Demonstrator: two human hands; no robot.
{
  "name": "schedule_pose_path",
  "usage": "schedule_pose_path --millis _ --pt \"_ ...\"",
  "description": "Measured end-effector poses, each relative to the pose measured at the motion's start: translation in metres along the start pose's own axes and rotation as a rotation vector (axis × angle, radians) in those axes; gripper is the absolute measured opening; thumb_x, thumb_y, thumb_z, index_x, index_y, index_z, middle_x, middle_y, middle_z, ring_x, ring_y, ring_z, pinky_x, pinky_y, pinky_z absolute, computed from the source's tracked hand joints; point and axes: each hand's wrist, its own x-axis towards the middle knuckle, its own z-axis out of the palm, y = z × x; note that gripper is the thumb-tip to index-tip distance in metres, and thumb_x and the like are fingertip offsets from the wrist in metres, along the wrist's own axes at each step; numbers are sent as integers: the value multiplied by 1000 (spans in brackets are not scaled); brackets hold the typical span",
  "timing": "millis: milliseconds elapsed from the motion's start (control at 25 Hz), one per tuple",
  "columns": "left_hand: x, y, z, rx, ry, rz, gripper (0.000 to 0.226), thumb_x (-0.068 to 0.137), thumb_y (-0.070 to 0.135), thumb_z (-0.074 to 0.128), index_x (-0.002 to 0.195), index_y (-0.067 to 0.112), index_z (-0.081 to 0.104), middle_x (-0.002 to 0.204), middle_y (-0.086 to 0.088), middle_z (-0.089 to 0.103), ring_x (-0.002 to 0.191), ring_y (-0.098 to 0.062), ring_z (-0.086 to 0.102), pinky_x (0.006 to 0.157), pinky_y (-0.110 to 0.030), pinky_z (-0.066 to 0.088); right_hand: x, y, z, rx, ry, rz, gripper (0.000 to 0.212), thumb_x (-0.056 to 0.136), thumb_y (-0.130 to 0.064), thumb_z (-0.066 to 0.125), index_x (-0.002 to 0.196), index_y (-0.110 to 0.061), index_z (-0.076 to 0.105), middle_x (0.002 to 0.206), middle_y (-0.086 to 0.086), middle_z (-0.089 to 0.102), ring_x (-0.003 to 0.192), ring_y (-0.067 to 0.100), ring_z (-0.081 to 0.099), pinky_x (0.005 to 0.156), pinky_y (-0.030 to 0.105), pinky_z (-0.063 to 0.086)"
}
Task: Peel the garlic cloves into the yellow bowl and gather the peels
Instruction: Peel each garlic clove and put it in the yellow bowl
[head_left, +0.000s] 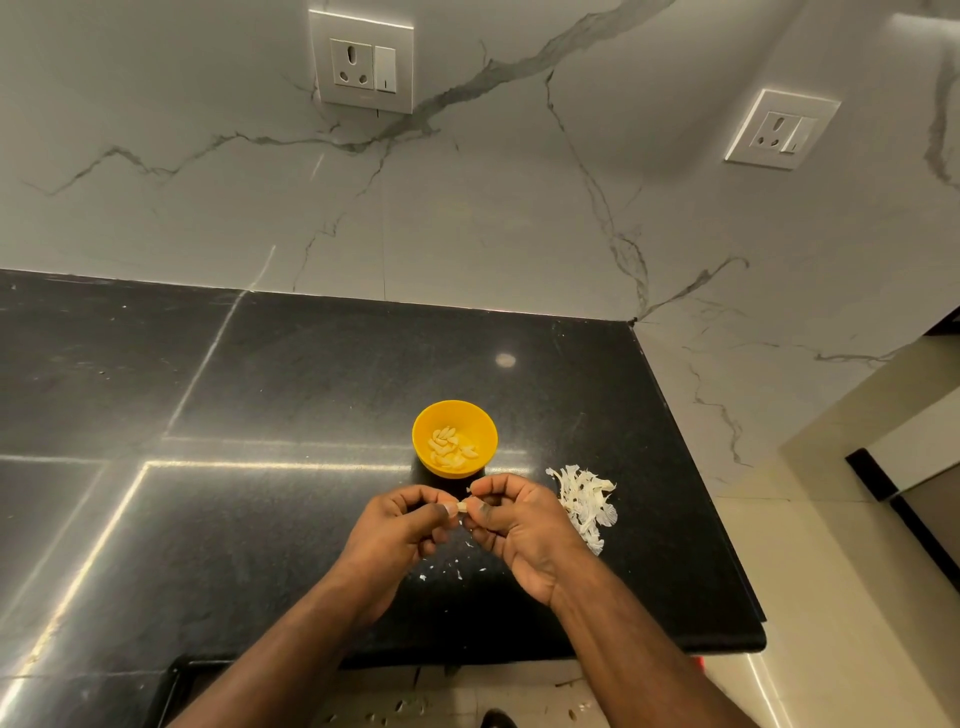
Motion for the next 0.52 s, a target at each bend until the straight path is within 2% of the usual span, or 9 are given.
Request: schedule_pose_path --millis 160,320,440,520 --pt "2 5 5 -66 27 -148 14 94 4 58 94 -1 71 73 -10 66 60 -12 53 59 -26 41 3 10 3 -344 74 -315 21 86 9 68 88 -12 67 79 9 65 75 18 60 72 31 52" --pt "2 9 4 -126 19 -300 13 93 9 60 91 3 71 70 -5 64 59 -10 53 57 -23 39 2 17 2 -606 118 -544 29 86 6 66 81 -22 64 81 -2 68 77 10 62 75 28 52" --pt "2 12 5 -210 -32 -450 16 92 14 61 79 7 67 67 -2 59 56 -8 49 53 -20 36 1 22 1 -655 134 -610 29 85 8 62 80 -20 61 81 -5 66 78 13 62 75 32 51" --pt "3 13 4 -254 -52 -494 20 92 16 60 74 8 66 64 -1 57 54 -7 47 50 -18 36 3 22 3 -543 135 -551 22 86 7 64 81 -14 62 80 -2 66 78 15 62 77 36 52"
